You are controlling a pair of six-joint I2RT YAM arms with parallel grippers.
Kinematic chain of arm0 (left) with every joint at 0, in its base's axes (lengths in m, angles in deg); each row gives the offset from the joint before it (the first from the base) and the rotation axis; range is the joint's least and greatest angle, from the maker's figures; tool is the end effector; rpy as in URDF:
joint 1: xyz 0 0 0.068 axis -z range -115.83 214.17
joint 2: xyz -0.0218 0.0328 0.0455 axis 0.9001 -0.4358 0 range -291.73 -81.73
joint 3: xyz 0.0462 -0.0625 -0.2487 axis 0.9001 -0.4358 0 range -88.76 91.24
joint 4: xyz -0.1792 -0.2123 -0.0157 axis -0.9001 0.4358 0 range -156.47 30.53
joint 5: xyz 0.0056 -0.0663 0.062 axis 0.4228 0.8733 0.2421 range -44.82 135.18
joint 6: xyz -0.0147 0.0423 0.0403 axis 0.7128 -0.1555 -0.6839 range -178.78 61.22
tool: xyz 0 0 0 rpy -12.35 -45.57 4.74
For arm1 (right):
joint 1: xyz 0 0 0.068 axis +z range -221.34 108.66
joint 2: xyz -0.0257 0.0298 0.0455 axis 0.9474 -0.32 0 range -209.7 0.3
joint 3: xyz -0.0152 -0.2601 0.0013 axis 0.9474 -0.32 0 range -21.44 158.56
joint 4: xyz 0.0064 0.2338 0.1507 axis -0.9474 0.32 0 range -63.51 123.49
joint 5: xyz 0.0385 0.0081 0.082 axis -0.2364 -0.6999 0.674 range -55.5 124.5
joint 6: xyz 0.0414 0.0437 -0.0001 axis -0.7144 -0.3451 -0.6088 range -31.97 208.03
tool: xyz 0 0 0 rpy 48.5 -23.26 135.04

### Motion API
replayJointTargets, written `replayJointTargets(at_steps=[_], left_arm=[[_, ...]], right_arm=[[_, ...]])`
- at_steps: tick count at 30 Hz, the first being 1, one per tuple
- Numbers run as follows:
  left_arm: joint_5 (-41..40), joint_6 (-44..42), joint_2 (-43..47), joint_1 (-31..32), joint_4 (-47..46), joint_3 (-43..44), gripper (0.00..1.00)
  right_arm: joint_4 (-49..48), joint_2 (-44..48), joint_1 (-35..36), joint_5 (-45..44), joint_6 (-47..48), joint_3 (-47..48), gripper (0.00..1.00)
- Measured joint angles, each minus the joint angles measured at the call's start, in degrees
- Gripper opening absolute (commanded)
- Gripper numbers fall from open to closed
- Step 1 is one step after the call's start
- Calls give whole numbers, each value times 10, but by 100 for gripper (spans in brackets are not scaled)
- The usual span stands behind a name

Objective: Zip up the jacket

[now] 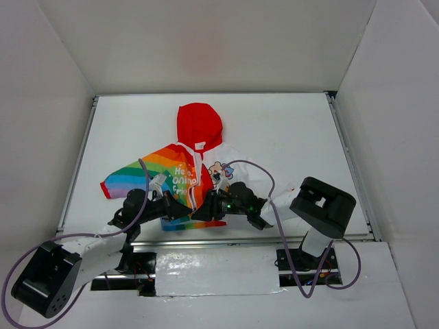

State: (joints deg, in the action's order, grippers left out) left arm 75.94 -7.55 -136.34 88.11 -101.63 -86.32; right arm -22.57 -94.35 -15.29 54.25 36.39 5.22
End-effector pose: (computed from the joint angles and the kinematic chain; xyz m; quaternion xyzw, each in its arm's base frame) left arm 0.1648 -0.0982 0.1146 -0.0296 0.7905 -0.5187 0.3244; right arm 0.1574 0.2607 0.1051 -0.1305 0.7973 0.5446 0.2251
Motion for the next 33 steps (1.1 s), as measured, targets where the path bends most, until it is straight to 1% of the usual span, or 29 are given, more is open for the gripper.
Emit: replayJointTargets(at_steps=[1,4,8,15,18,20,21,24,29,33], left_arm=[[0,0,0,0,0,0,0],[0,0,0,0,0,0,0],[0,0,0,0,0,0,0],[3,0,-3,0,0,0,0],[5,0,-6,0,0,0,0],[6,0,-6,0,0,0,0],[6,0,-6,0,0,0,0],[6,0,-6,0,0,0,0],[6,0,-8,0,0,0,0],[6,0,-8,0,0,0,0]], right_arm=[[-1,0,0,0,0,0,50],[0,-1,1,-7,1,0,57],[0,-11,2,-19,2,0,57],[-16,-33,2,-24,-4,-8,50],[-26,-35,2,-23,-9,-8,43],[-31,-35,2,-23,-11,-8,42],[-33,-35,2,-23,-12,-8,38],[-38,-35,2,-24,-12,-8,31],[-38,-35,3,-24,-13,-8,29],[-41,-35,3,-24,-20,-12,21]])
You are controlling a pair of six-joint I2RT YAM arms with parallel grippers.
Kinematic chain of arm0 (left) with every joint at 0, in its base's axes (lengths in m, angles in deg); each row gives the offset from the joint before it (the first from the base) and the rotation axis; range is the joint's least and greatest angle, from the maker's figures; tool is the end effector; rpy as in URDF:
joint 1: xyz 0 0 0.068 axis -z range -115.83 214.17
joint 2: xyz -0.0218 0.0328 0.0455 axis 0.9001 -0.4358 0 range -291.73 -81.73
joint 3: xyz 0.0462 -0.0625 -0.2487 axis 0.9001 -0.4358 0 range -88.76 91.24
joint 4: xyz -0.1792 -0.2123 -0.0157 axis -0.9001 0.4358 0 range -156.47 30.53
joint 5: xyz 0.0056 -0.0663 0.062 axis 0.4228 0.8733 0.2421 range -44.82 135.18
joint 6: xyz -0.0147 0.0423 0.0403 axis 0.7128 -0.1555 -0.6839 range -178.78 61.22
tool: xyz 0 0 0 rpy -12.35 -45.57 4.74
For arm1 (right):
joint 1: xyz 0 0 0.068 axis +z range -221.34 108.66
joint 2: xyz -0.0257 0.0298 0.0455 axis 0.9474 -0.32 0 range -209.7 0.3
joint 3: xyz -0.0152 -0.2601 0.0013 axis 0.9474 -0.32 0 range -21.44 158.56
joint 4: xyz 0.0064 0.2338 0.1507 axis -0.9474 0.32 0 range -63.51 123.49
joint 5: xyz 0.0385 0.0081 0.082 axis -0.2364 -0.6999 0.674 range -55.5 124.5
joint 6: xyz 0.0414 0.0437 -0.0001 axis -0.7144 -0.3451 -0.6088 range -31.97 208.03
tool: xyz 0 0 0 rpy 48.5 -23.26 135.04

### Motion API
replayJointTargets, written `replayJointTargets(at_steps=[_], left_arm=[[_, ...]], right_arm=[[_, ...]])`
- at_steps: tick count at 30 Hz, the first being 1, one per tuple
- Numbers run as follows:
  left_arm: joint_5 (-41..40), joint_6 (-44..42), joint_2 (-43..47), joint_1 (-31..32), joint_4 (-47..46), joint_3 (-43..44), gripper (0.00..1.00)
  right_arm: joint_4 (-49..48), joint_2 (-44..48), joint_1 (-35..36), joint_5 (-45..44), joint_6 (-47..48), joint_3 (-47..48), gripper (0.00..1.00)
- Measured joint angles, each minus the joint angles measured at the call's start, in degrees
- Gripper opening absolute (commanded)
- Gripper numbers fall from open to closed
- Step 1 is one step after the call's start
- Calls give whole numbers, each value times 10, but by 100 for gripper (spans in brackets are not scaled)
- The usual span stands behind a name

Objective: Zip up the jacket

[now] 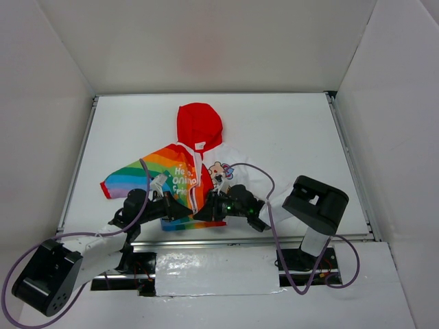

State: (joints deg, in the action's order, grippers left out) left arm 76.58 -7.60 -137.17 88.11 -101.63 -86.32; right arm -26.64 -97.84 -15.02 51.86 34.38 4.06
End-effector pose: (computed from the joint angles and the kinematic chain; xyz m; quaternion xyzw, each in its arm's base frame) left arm 0.1644 -0.0985 0.1123 -0.0283 0.7937 -0.5189 0.3161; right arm 0.1560 0.2579 0.0904 -0.1059 0.8051 0.5379 0.2264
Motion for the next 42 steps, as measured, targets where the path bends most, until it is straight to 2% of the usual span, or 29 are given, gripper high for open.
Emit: replayJointTargets(at_steps=[2,5,10,22,36,42], left_arm=[[0,0,0,0,0,0,0],[0,0,0,0,0,0,0],[0,0,0,1,1,0,0],[0,0,0,2,0,0,0],[0,0,20,2,0,0,0],[-7,0,31,2,1,0,0]], right_arm=[[-4,0,0,0,-6,-6,18],[-10,0,0,0,-24,-19,8],[-34,0,1,0,-52,-34,0],[-18,21,2,4,-115,-33,0],[23,31,-1,4,-293,5,0],[80,59,-4,-23,-342,20,0]])
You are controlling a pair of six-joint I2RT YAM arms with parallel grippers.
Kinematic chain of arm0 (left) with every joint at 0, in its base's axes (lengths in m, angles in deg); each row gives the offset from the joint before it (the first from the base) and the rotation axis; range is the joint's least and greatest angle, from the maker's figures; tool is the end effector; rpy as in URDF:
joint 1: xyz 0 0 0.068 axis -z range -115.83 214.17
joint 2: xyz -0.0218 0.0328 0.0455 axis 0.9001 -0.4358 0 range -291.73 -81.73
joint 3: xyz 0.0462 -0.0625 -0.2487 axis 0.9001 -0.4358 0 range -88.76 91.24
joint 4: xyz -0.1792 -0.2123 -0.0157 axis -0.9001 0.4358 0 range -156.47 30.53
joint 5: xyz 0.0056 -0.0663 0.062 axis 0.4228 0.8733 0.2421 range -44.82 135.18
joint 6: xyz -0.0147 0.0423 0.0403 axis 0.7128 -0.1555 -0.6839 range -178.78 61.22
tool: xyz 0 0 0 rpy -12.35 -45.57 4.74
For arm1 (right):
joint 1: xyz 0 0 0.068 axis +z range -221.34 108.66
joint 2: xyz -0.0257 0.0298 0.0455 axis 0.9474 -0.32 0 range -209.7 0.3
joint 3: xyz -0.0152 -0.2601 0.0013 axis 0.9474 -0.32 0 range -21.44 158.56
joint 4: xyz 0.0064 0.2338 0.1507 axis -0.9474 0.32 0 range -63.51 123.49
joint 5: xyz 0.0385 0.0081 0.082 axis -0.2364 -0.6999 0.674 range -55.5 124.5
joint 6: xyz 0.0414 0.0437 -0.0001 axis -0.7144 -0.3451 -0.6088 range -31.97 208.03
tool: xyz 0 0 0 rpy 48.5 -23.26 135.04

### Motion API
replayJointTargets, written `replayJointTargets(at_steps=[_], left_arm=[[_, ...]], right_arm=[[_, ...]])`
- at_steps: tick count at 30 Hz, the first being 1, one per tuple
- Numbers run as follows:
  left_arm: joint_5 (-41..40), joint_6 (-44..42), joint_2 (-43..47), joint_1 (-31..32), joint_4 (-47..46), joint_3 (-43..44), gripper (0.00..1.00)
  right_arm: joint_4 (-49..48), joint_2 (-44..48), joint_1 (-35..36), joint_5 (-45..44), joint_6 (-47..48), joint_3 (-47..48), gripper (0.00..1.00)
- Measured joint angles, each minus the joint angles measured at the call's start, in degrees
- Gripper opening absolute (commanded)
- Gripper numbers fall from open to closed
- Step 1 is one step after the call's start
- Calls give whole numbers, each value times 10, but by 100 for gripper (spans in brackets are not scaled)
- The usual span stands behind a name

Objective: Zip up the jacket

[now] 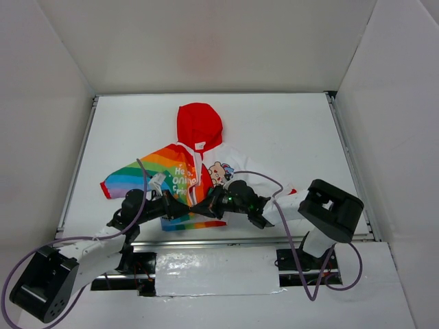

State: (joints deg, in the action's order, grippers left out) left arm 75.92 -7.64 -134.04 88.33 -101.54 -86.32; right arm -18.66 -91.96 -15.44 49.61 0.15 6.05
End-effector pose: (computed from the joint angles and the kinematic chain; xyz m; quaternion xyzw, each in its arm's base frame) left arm 0.1642 -0.0987 0.1213 -0.0210 0.7806 -0.5256 0.3375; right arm 0.1623 0.2603 0.1131 0.1503 0.7997 0.5763 0.0755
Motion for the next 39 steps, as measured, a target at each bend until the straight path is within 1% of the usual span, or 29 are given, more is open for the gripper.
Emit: replayJointTargets(at_steps=[6,12,18,27,33,39], left_arm=[[0,1,8,1,-12,0,0],[0,1,8,6,-30,0,0],[-7,1,10,17,-36,0,0],[-45,0,29,42,-35,0,0],[-47,0,31,63,-25,0,0],[-50,0,30,83,-22,0,0]], right_arm=[[79,52,-4,-48,-57,3,0],[118,73,-5,-73,-103,3,0],[117,71,-8,-75,-136,9,0],[121,66,-16,-82,-163,29,0],[110,66,-49,-94,-181,34,0],[117,69,-60,-123,-192,45,0]])
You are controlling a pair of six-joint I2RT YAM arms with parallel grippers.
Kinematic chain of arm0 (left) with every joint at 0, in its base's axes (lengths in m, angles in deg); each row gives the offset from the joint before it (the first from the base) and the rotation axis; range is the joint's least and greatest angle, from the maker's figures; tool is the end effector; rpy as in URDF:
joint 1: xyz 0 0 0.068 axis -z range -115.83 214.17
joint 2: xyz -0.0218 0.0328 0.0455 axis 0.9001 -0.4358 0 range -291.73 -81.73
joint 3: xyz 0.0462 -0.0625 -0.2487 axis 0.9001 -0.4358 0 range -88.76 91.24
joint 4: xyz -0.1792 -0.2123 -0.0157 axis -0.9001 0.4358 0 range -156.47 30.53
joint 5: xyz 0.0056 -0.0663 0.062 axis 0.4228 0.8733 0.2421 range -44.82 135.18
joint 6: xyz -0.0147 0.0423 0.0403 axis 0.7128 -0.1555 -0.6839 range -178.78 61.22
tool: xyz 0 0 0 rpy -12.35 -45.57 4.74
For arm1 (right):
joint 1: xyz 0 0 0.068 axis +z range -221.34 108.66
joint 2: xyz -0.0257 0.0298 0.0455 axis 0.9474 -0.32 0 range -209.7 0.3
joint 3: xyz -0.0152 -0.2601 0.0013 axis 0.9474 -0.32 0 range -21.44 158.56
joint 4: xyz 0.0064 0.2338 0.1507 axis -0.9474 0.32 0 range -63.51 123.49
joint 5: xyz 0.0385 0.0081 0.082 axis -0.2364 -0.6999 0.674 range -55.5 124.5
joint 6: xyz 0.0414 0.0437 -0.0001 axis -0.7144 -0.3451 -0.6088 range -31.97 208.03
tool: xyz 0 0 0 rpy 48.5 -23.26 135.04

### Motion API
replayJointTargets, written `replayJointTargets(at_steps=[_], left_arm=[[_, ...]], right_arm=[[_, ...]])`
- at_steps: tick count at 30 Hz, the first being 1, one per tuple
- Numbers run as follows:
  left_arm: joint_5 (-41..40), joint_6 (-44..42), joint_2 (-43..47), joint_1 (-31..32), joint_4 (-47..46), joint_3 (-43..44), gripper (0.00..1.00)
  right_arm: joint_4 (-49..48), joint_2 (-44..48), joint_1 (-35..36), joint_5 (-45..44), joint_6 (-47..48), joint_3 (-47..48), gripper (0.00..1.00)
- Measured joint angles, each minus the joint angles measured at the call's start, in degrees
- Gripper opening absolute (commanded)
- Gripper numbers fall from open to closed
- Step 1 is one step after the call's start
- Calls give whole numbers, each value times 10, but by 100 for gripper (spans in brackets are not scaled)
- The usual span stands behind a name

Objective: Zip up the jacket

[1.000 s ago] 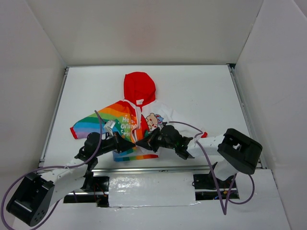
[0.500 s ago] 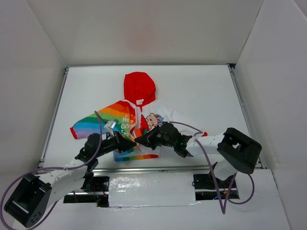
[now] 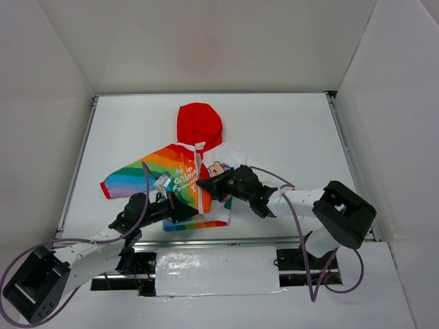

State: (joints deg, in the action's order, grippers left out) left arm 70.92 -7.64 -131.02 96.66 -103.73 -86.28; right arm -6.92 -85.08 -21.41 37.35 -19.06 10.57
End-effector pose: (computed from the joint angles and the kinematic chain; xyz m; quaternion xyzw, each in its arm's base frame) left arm 0.1518 -0.1197 0.1344 0.0213 0.7578 -0.5465 0.3558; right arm 0.2019 0.2433 0.1483 0.3791 0.7258 0.5662 0.0944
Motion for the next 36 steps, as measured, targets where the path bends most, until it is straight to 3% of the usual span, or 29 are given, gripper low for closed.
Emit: replayJointTargets(at_steps=[6,11,15,23,27,31,34,35,36], left_arm=[[-6,0,9,14,8,0,0],[-12,0,34,25,29,0,0],[-22,0,53,30,47,0,0],[-98,-2,53,28,33,10,0],[-62,-3,25,50,52,7,0],[-59,-3,-6,54,70,4,0],[-66,-6,-23,55,82,4,41],[-68,-8,-25,55,88,4,66],[-74,-8,-26,55,96,4,79]], right_arm=[[11,-7,-53,-5,10,53,0],[56,-57,-127,-4,44,159,0],[91,-131,-172,24,85,276,0],[228,-375,-252,194,196,642,0],[273,-416,-282,193,249,789,0],[282,-403,-312,203,301,862,0],[269,-375,-318,217,334,836,0],[267,-364,-316,223,347,816,0],[266,-359,-315,227,355,800,0]])
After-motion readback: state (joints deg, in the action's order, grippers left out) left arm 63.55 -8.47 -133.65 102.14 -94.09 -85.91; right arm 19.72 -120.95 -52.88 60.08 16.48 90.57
